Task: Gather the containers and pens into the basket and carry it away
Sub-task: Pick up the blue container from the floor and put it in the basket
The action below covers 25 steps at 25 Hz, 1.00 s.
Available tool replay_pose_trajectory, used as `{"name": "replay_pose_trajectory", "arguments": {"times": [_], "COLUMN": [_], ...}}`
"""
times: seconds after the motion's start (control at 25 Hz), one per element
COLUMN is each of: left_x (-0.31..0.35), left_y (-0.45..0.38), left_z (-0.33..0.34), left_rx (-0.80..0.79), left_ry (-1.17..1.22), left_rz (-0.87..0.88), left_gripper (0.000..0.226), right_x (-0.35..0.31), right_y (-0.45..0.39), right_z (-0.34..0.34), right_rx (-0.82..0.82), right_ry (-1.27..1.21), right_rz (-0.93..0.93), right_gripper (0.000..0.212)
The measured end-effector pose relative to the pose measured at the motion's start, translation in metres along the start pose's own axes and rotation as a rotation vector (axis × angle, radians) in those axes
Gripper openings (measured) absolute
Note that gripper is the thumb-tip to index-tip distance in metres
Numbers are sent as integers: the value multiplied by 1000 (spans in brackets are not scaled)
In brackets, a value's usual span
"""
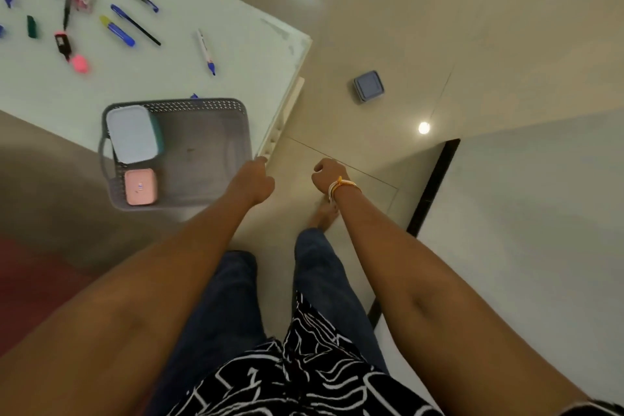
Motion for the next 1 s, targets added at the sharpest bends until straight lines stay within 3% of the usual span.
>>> {"name": "replay_pose_trajectory", "arguments": {"times": [0.4,1.0], "left_x": [129,202], "left_y": [-47,-222], "left_z": [50,64], "left_rx": [21,-58], "left_ry": [-21,-143], "left_rz": [53,55], "left_gripper": [55,50], "right_x": [88,95], "right_y": [-54,-227], "right_z": [-89,-171], "right_rx": [11,8], "right_ry": [-64,-203], "right_rz": [35,120], "right_gripper": [33,27]}}
Point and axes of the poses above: each hand's wrist, its own y-axis away from the middle knuckle, its own z-axis out of the palm, x = y × z, the point moved 2 cm from there along -y, towards the middle knuckle, and after that the axes turned 13 degrees about y, right-handed, at the moved point
